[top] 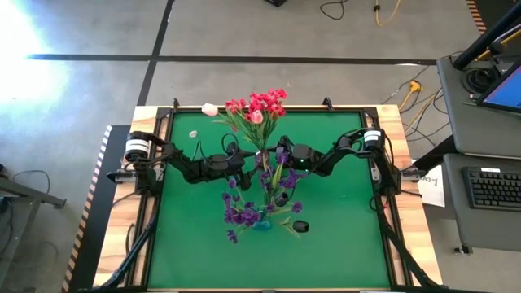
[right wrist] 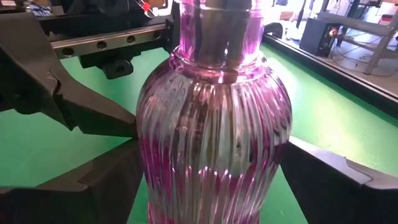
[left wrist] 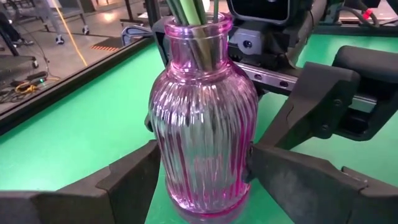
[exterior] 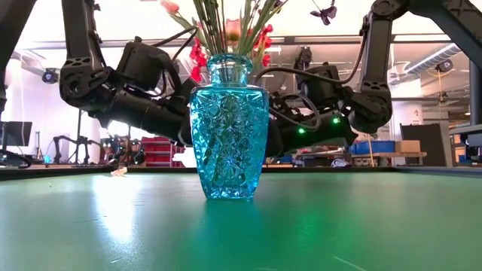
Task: Sort flowers into vase by color
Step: Put the pink tulip into the purple vase
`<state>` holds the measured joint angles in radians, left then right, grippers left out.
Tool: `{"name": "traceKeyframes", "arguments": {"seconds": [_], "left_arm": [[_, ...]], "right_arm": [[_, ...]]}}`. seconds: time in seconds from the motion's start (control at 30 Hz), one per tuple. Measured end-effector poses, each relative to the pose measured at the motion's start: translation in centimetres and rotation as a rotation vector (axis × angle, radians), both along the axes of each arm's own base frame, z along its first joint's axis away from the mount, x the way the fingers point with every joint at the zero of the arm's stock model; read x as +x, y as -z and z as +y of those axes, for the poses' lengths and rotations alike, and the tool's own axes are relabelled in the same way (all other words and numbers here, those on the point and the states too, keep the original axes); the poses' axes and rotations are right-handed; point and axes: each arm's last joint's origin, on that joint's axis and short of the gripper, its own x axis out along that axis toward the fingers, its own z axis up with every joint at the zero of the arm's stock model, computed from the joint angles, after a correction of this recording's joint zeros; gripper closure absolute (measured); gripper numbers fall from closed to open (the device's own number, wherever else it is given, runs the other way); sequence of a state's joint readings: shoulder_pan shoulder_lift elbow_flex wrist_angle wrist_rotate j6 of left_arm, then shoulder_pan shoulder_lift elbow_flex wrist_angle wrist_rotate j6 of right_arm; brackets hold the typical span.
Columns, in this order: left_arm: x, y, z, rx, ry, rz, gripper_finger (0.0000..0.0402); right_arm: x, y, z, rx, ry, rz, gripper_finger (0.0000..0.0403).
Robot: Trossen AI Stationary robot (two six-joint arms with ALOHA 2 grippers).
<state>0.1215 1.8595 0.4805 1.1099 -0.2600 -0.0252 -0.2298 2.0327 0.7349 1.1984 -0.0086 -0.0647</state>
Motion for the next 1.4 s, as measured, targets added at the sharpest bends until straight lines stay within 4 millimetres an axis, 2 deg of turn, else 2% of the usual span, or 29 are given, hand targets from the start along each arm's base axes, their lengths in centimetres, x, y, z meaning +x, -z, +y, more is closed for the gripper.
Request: {"name": "traceKeyframes", "arguments": {"seconds": [0.1, 0.23, 0.4, 0.53, 0.8, 1.0, 1.2, 1.4], "left_arm": [[0.0, 0.0, 0.0, -0.011, -0.004, -0.004, 0.0102], [0.0, 0.0, 0.0, -0.019, -0.006, -0.008, 0.0102], [-0.4, -0.6, -0.3, -0.038, -0.001, -0.035, 0.0102], [-1.6, -1.6, -0.6, -0.037, 0.006, -0.046, 0.0102], [-5.5, -5.5, -1.0, -0.017, -0.001, -0.204, 0.0102], [-7.1, -9.2, -1.1, 0.013, -0.044, -0.385, 0.0102], [-7.5, -12.0, -1.0, 0.052, -0.076, -0.51, 0.0102], [-6.6, -14.4, -0.7, 0.097, -0.131, -0.563, 0.0102]], "right_arm": [[0.0, 0.0, -0.1, 0.002, 0.003, 0.001, 0.0073], [-0.1, 0.1, -0.2, 0.018, 0.005, 0.009, 0.0123], [-0.1, 0.1, -0.2, 0.028, 0.009, 0.011, 0.0126], [-0.2, 0.2, -0.2, 0.033, 0.012, 0.018, 0.0126], [-0.2, 0.3, -0.2, 0.033, 0.015, 0.025, 0.0115], [-0.2, 0.3, -0.2, 0.033, 0.019, 0.027, 0.012], [0.0, 0.2, -0.3, 0.033, 0.023, 0.026, 0.0117], [0.1, 0.1, -0.3, 0.032, 0.023, 0.024, 0.0119]]}}
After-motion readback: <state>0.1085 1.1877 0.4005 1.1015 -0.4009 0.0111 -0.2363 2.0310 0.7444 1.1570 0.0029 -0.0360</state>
